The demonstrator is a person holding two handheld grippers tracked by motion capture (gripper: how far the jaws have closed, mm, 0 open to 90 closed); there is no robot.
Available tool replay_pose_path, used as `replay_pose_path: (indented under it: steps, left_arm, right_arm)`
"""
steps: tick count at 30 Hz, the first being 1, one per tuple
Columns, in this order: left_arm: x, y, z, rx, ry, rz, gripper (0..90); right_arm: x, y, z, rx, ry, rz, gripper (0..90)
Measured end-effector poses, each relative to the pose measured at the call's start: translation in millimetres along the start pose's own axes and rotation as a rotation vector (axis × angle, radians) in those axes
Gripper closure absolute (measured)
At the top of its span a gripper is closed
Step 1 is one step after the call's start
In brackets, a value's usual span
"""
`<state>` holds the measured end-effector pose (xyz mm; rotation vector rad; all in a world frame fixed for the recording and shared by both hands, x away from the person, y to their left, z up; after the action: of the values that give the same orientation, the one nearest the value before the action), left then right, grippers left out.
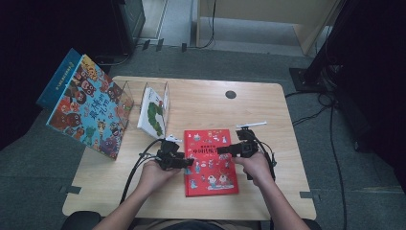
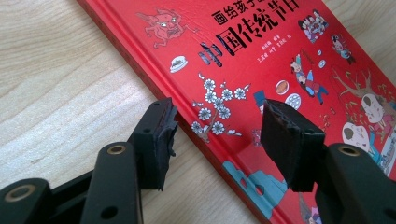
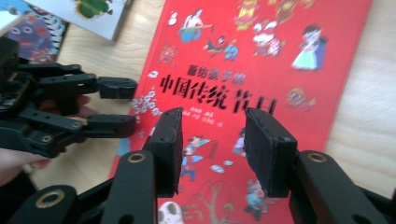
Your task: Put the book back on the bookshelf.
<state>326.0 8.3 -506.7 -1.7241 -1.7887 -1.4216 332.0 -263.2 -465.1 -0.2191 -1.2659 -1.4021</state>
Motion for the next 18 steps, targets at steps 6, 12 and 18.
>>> replay_pose_path:
  steps: [6,12,18]
  left_arm:
    - [0.0,0.0,0.0,0.001,0.000,0.001,46.0]
    - [0.1,-0.1,-0.2,-0.001,0.002,0.001,46.0]
    - [-0.2,-0.7,-0.8,-0.003,0.006,-0.005,45.9]
  right_arm:
    - [-3.9,-8.7,-17.3,-0.011,-0.072,0.061,54.8]
    - [-9.1,-16.4,-27.5,-0.037,-0.097,0.104,53.8]
    - [-16.4,-18.4,-29.2,-0.055,-0.090,0.121,53.1]
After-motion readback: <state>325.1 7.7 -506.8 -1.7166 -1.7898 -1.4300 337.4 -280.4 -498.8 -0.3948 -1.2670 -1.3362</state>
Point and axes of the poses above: each handheld gripper's, and its own axes: x roughly backward along the jaws, y roughly out of its top, z roughly to its left, the point moved 1 cm from there along -x, roughly forward along the jaws, and after that the axes turned 15 degrees about x, right-handed, at the moved point
